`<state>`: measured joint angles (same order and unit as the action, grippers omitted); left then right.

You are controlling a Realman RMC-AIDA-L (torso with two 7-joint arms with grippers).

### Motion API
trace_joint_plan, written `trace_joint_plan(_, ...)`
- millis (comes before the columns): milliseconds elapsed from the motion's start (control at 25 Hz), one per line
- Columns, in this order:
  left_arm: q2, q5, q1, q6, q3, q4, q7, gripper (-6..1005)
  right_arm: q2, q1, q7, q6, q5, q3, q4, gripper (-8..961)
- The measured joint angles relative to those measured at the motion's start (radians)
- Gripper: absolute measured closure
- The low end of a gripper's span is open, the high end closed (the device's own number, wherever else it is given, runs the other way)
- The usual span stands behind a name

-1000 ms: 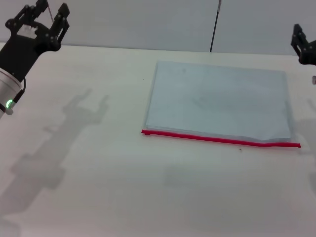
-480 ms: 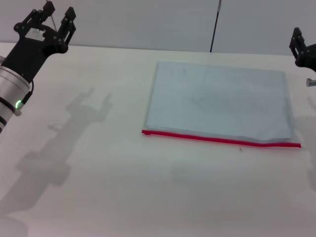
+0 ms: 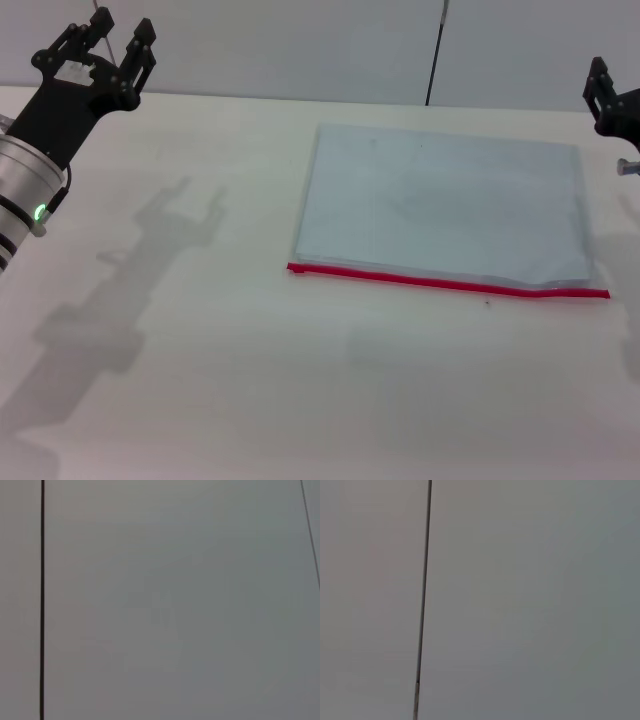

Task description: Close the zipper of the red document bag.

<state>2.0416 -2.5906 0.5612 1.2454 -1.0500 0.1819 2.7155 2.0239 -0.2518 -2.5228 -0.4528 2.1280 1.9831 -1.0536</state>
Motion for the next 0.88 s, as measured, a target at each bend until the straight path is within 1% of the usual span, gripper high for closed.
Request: trace_joint_plan(880, -0.001, 0.0, 0.007, 0.0, 0.001, -0.001, -0.001, 483, -0.002, -0.002, -0.01, -0.001, -0.001, 0.0, 0.003, 364)
